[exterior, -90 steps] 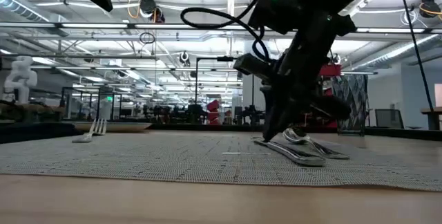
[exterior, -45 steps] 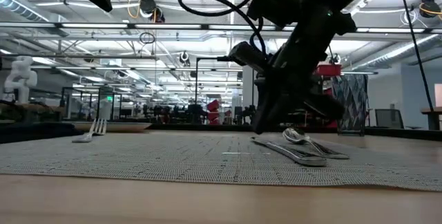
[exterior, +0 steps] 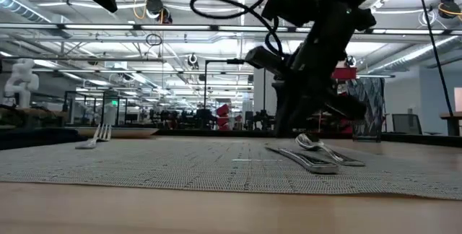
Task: Set table place
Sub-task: Adjust the silver knife
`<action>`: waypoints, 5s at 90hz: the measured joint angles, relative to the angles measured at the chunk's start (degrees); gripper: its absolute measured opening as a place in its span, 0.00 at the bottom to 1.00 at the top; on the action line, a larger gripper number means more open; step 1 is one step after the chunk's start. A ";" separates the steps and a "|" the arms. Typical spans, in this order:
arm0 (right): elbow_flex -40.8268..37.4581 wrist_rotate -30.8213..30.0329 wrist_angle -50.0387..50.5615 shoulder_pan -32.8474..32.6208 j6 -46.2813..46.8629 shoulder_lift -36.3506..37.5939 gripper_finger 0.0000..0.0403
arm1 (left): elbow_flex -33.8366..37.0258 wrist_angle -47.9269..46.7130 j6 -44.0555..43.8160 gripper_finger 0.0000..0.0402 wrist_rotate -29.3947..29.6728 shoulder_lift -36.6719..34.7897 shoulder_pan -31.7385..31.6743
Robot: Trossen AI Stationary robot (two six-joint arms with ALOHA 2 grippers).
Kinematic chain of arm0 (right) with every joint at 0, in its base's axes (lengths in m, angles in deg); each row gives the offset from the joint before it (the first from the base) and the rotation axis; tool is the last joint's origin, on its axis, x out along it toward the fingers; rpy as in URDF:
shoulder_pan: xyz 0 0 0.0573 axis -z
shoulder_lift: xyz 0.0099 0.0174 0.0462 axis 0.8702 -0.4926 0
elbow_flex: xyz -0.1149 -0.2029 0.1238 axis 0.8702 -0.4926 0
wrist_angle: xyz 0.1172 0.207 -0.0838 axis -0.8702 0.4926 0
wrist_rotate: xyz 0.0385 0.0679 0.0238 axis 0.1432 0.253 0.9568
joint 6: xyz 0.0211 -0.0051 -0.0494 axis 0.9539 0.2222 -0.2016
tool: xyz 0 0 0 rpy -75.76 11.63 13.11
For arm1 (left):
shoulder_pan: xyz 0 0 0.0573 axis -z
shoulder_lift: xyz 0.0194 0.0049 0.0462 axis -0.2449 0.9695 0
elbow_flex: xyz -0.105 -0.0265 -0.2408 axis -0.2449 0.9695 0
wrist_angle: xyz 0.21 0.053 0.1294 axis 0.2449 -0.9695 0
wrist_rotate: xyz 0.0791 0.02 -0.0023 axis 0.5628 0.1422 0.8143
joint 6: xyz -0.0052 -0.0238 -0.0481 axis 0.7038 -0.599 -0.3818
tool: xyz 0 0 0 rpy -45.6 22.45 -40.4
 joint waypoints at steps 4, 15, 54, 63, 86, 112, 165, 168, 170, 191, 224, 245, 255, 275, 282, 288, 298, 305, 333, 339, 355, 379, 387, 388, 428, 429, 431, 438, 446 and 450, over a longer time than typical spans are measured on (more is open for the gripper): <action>0.00 -0.92 -0.87 -0.15 0.22 0.45 0.00 | 0.00 0.01 0.02 0.00 0.00 0.00 0.02; 0.00 -4.07 -3.98 -0.91 0.67 2.31 0.00 | 0.00 0.31 0.31 0.00 0.21 0.00 0.00; 1.05 -4.94 1.66 -8.88 8.93 5.04 0.00 | 0.00 12.09 -3.37 0.00 1.28 3.15 -3.69; 1.03 -5.06 12.82 -11.97 15.14 5.01 0.00 | 0.00 12.59 -9.03 0.00 1.31 9.12 -4.22; 1.03 -3.60 23.17 -15.36 13.93 5.05 0.00 | -0.89 26.53 -14.95 0.00 -6.90 31.82 -4.16; 0.11 -4.73 32.96 -16.93 8.78 10.53 0.00 | -5.83 43.24 -19.45 0.00 -17.74 47.65 -4.16; -2.73 -7.03 21.93 -13.26 1.13 16.38 0.00 | -12.39 23.49 -10.25 0.00 -14.79 52.21 -5.82; -2.75 -6.39 20.49 -11.84 -0.39 16.02 0.00 | -12.39 19.21 -8.77 0.00 -12.41 50.58 -5.47; -2.75 -6.22 19.53 -10.95 -1.32 15.79 0.00 | -12.38 16.73 -8.03 0.00 -11.24 49.62 -5.28; -2.75 -0.14 10.47 -0.02 -13.53 12.84 0.00 | -12.31 6.26 -9.71 0.00 -3.05 38.49 -2.70; -2.73 7.64 2.03 8.41 -23.36 8.01 0.00 | -12.26 1.54 -16.01 0.00 7.33 25.05 0.99; 0.10 8.56 -1.91 8.81 -27.10 1.66 0.00 | -12.26 1.16 -17.73 0.00 9.27 20.51 2.82; 2.21 8.86 -1.37 8.79 -30.01 -1.47 0.00 | -12.22 1.07 -17.92 0.00 9.49 20.39 3.08; 3.67 11.10 -0.55 8.79 -30.85 -4.79 0.00 | -12.22 1.29 -18.28 0.00 9.67 20.33 4.00; 3.67 11.11 0.93 8.79 -30.85 -4.78 0.00 | -12.22 1.14 -19.13 0.00 9.70 20.29 4.17; 3.67 11.09 2.74 8.79 -30.83 -4.70 0.00 | -12.22 0.76 -19.34 0.00 9.70 20.31 4.21; 3.67 11.07 4.75 8.79 -31.06 -4.41 0.00 | -12.22 -0.09 -19.45 0.00 9.70 20.31 4.24; 3.67 11.09 4.91 8.77 -31.09 -4.20 0.00 | -12.22 -0.16 -19.45 0.00 10.21 20.31 4.24; 3.69 8.67 0.08 8.66 -31.29 -0.19 0.00 | -12.22 0.27 -19.34 0.00 10.88 20.31 4.24; 3.69 8.10 0.77 8.65 -31.29 0.95 0.00 | -12.22 0.33 -19.31 0.00 11.29 20.31 4.24; 3.65 8.68 3.10 8.66 -31.40 1.10 0.00 | -12.22 0.45 -19.33 0.00 11.91 20.33 4.24; 3.69 10.17 1.68 8.68 -31.58 -1.86 0.00 | -12.22 0.43 -20.01 0.00 11.96 20.35 4.24; 3.69 10.15 1.46 8.68 -31.45 -2.44 0.00 | -12.22 0.30 -20.87 0.00 11.94 20.35 4.24; 3.69 10.15 1.49 8.68 -31.44 -2.46 0.00 | -12.22 0.30 -20.89 0.00 11.95 20.35 4.24; 3.67 10.33 2.27 8.68 -31.16 -2.70 0.00 | -12.22 0.28 -21.00 0.00 11.95 20.35 4.65; 3.67 10.34 2.28 8.68 -31.16 -2.70 0.00 | -12.22 0.28 -21.00 0.00 11.96 20.35 4.65; 3.67 10.35 2.29 8.68 -31.13 -2.70 0.00 | -12.22 0.28 -21.00 0.00 11.95 20.35 4.65; 3.67 10.33 2.33 8.68 -31.11 -2.70 0.00 | -12.22 0.30 -21.00 0.00 11.94 20.35 4.65; 3.67 10.24 2.98 8.68 -31.10 -2.70 0.00 | -12.22 0.28 -21.00 0.00 11.95 20.35 4.65; 3.67 10.20 3.58 8.68 -30.81 -2.70 0.00 | -12.22 0.28 -21.00 0.00 11.94 20.35 4.65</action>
